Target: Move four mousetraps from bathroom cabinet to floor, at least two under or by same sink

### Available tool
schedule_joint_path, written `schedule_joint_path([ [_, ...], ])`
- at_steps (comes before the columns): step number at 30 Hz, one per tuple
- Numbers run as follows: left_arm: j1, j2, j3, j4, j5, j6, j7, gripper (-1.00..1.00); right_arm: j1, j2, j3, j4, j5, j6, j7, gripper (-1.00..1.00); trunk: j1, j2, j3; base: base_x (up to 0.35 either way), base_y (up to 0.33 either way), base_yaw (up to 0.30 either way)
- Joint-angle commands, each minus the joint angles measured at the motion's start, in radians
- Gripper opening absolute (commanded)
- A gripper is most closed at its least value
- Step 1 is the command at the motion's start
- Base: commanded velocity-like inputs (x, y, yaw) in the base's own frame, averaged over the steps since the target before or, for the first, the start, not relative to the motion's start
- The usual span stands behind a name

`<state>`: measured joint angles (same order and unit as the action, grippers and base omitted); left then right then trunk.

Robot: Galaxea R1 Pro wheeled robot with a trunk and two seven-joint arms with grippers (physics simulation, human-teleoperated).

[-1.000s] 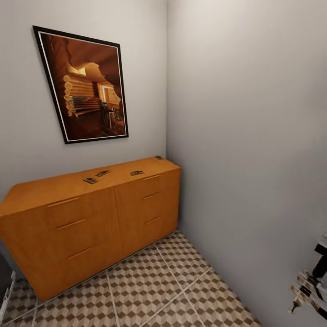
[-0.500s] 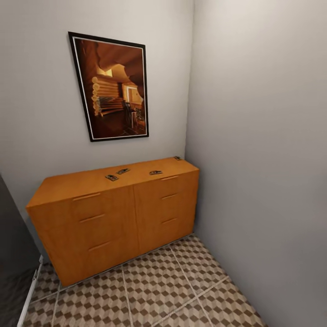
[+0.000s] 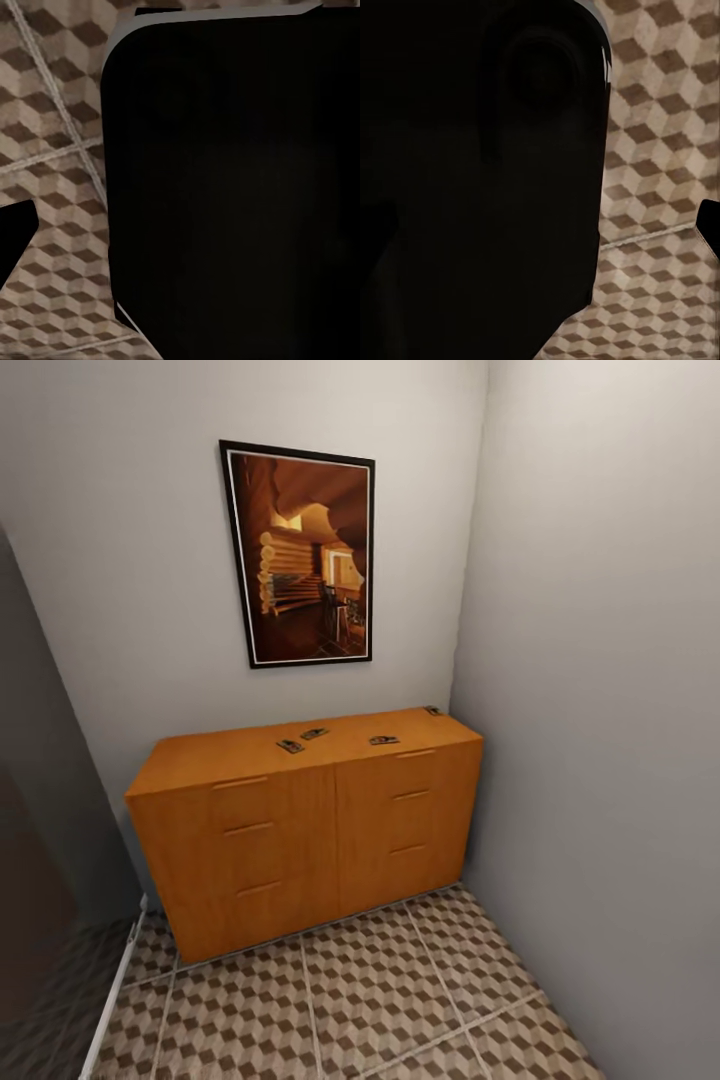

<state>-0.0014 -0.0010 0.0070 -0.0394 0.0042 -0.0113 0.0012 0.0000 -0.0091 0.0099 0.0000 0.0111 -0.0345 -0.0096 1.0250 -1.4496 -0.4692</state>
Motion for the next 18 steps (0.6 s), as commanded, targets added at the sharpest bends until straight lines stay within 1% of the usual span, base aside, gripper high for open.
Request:
schedule_joint_path([
  [1,0.000,0.000,0.001,0.000,0.000,-0.001,0.000,1.00,0.000,0.000,0.001,0.000,0.001,-0.003,-0.001,1.00,0.000,0.000,-0.001,0.000,0.000,0.270],
  [13,0.000,0.000,0.001,0.000,0.000,-0.001,0.000,1.00,0.000,0.000,0.001,0.000,0.001,-0.003,-0.001,1.00,0.000,0.000,-0.001,0.000,0.000,0.266],
  [18,0.000,-0.001,0.001,0.000,0.000,-0.001,-0.001,1.00,0.000,-0.002,0.001,0.000,0.000,-0.003,0.000,1.00,0.000,0.000,-0.001,0.018,0.000,0.108],
])
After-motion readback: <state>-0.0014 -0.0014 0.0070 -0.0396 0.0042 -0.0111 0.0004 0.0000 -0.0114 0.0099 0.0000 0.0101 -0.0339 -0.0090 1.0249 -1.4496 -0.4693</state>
